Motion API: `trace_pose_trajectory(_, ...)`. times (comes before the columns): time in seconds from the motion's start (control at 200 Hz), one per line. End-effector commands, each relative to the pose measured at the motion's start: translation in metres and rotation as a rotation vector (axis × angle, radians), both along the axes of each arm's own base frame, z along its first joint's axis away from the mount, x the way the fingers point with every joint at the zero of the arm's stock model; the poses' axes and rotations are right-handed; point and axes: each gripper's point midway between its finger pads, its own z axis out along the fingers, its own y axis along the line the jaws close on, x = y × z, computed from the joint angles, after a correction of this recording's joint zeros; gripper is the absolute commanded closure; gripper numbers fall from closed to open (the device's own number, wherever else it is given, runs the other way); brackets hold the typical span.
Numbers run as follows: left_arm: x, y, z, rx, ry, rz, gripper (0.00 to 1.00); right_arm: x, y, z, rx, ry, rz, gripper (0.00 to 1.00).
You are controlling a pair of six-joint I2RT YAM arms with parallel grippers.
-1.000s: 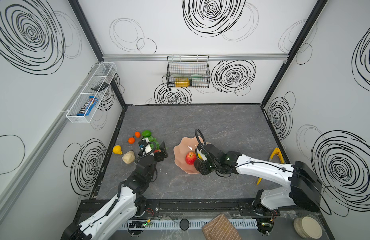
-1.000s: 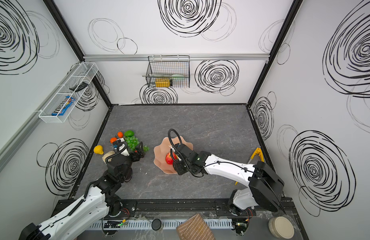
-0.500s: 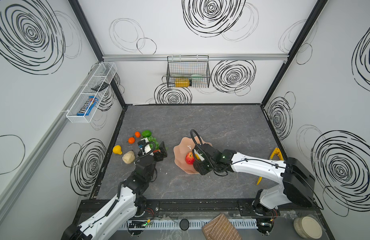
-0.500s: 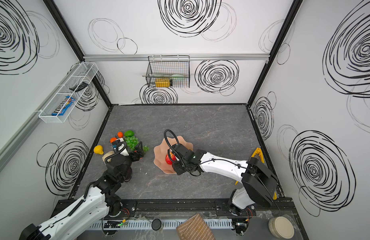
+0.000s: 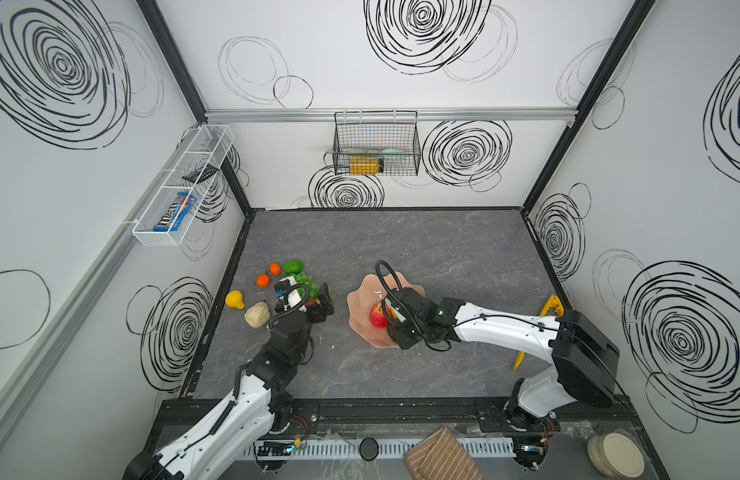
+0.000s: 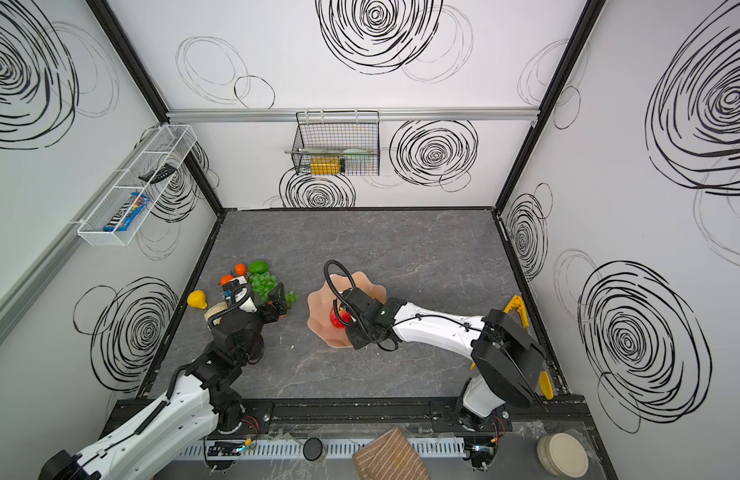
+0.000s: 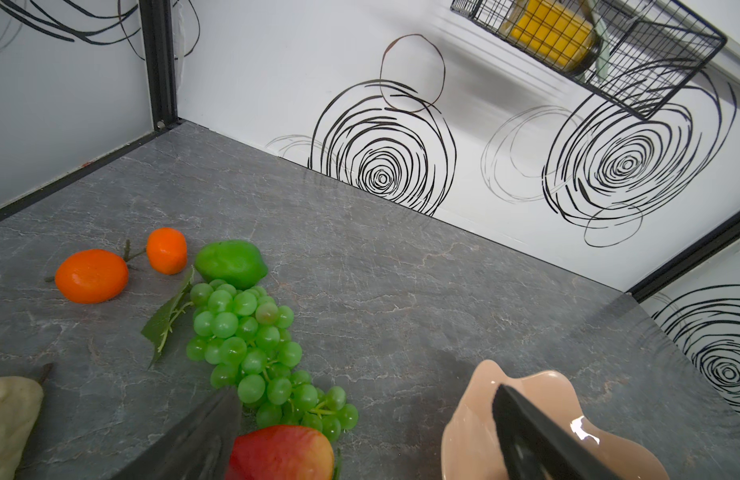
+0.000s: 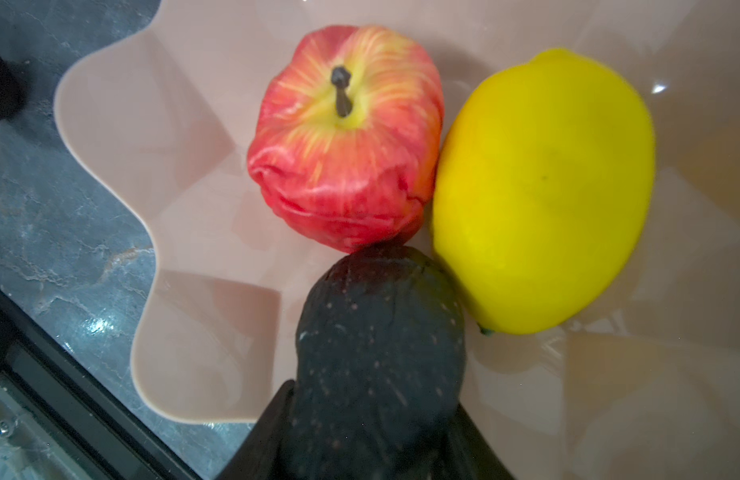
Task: Place and organize the fake fruits in the fruit bowl
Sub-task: 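Lower the avocado into the bowl beside the apple and lemon, open right gripper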
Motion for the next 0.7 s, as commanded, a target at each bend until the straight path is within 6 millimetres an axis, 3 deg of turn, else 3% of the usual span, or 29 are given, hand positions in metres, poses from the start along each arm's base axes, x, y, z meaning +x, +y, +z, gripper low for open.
trace_pose_trajectory(0.0,0.0,0.004,0.003,-0.014,-0.023,0.017,0.01,0.004,0.003,0.003,-0.012,-0.024,0.004,0.52)
trace_pose_trajectory(0.19,0.0,0.005,0.002,-0.014,-0.022,0.021,0.01,0.005,0.003,0.006,-0.009,-0.029,0.005,0.42)
trace_pose_trajectory(0.51,0.001,0.006,0.001,-0.014,-0.018,0.024,0.01,0.001,0.004,0.011,0.016,-0.024,0.013,0.35)
trace_pose_trajectory(0.695,0.001,0.006,-0.001,-0.015,-0.012,0.026,0.01,0.002,0.003,0.027,0.043,-0.046,0.006,0.3)
